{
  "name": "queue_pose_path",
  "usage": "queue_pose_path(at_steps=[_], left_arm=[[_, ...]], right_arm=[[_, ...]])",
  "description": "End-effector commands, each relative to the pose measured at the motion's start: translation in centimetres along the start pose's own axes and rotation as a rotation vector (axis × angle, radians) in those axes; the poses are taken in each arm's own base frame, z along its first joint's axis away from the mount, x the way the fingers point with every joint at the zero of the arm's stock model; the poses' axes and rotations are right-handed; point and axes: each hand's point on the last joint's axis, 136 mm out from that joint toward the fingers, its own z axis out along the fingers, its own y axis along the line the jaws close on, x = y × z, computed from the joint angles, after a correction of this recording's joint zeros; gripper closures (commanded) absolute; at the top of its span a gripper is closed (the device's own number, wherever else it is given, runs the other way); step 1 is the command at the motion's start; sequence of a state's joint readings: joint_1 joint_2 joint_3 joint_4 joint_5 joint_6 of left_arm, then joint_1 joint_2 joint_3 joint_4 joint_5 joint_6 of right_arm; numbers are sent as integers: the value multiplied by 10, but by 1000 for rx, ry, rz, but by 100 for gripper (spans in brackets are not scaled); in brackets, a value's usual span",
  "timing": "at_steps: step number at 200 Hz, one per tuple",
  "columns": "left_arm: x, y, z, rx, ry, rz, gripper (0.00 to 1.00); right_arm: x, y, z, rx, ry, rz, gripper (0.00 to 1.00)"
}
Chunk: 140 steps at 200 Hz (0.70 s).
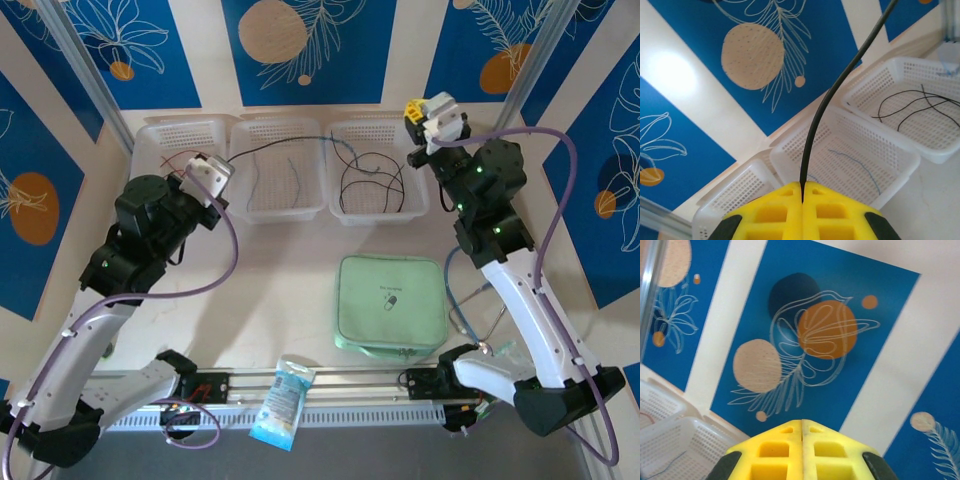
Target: Untangle the cables
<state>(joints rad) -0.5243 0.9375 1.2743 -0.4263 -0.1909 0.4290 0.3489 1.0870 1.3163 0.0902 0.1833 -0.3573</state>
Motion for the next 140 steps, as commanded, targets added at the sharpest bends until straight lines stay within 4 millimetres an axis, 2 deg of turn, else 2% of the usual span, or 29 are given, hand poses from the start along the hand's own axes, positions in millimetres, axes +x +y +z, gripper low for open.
queue_pose_path(at_steps=[1,24,42,55,81,92,116,130,140], left_arm=[[-6,18,-7,-101,-29,4,100],[-2,19,-7,-113,-19,12,100],[-5,13,-8,-74,-39,14,100],[-8,10,-8,-55,-47,4,100],[-12,3,-4,4,-24,0,100],[-14,1,-4,20,-28,-1,100],[-17,-2,-3,38,-34,-7,100],[-16,-2,-3,44,-31,-10,100],[-17,-3,-4,48,-32,-12,100]], right_arm=[[-9,-20,-9,84,-29,33,100],[-5,-26,-12,95,-17,44,100],[-3,-22,-12,48,-9,82,100],[4,-8,-10,-37,24,128,100],[21,47,-11,-313,58,221,100],[32,72,-13,-413,77,218,90],[48,121,-21,-572,66,194,51],[56,141,-24,-649,76,203,39],[65,153,-21,-688,119,220,34]])
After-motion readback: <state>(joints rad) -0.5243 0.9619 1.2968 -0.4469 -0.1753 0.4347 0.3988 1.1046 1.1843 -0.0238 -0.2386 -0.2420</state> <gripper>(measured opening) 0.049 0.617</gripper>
